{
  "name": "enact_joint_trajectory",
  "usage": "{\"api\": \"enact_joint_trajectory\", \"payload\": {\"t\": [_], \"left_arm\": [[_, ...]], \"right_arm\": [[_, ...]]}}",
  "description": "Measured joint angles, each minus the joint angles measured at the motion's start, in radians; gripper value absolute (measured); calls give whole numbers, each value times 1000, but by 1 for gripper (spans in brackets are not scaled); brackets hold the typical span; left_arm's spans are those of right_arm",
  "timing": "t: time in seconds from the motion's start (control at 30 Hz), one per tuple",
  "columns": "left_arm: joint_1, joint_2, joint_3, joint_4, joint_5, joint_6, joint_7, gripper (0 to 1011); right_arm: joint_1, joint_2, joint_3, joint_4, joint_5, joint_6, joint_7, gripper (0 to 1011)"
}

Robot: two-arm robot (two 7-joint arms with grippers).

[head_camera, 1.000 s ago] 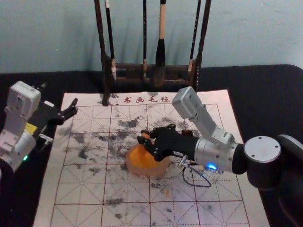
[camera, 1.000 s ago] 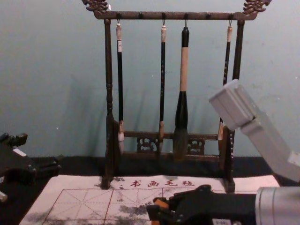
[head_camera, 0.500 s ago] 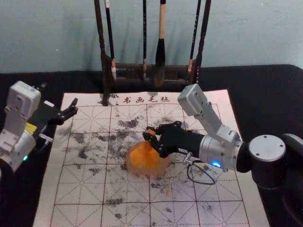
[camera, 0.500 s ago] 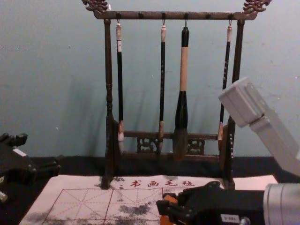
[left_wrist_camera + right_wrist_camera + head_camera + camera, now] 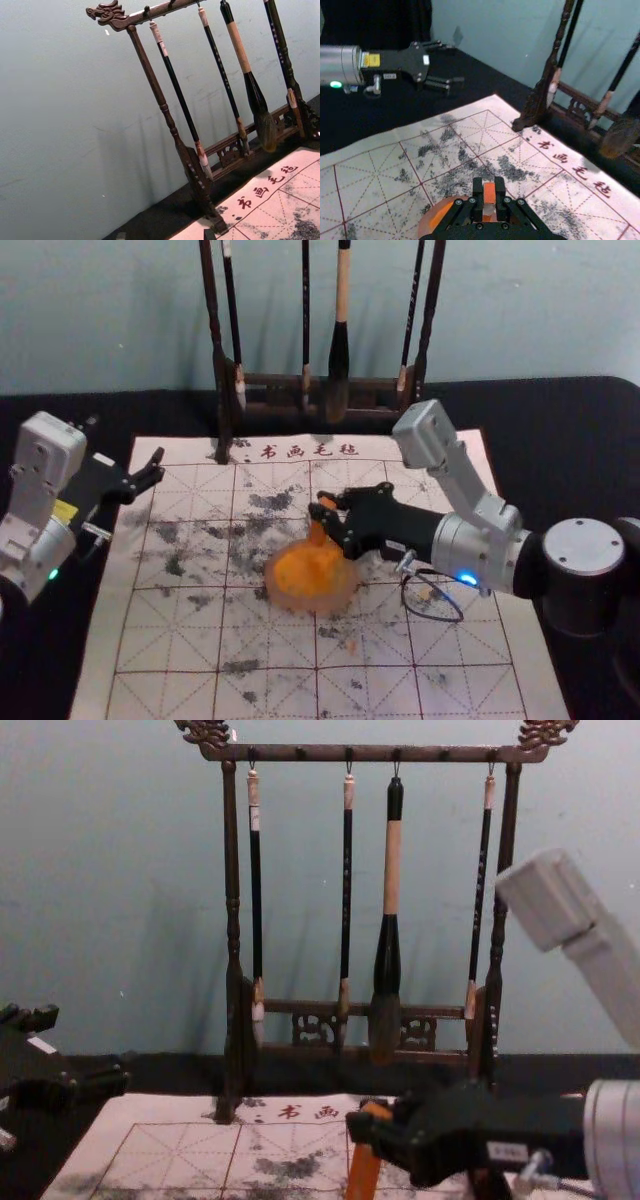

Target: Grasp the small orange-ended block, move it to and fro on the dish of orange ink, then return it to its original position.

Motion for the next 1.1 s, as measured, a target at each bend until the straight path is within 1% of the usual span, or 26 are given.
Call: {"api": "enact_joint_trajectory", "payload": {"t": [0.03,0.1,0.13,0.17,0.23,0.27,0.37,0.4,0.6,0.67,0.77,0.87,1.1], "left_arm": [[0,0,0,0,0,0,0,1001],[0,0,0,0,0,0,0,1001],[0,0,0,0,0,0,0,1001],[0,0,0,0,0,0,0,1001],[0,0,0,0,0,0,0,1001],[0,0,0,0,0,0,0,1001],[0,0,0,0,0,0,0,1001],[0,0,0,0,0,0,0,1001],[0,0,0,0,0,0,0,1001],[0,0,0,0,0,0,0,1001],[0,0,0,0,0,0,0,1001],[0,0,0,0,0,0,0,1002],[0,0,0,0,0,0,0,1001]], "right_arm": [[0,0,0,0,0,0,0,133],[-16,8,25,-39,23,23,-16,133],[-16,8,25,-39,23,23,-16,133],[-25,12,38,-60,36,37,-28,133],[-34,17,50,-80,46,47,-37,133],[-44,23,63,-101,57,57,-48,133],[-60,34,83,-133,72,69,-64,133],[-72,43,96,-154,82,74,-74,133],[-128,78,149,-225,111,85,-116,133],[-144,87,160,-240,115,86,-127,133],[-181,105,185,-269,122,87,-149,133],[-206,111,198,-281,126,90,-164,133],[-237,114,208,-289,128,96,-182,133]]}}
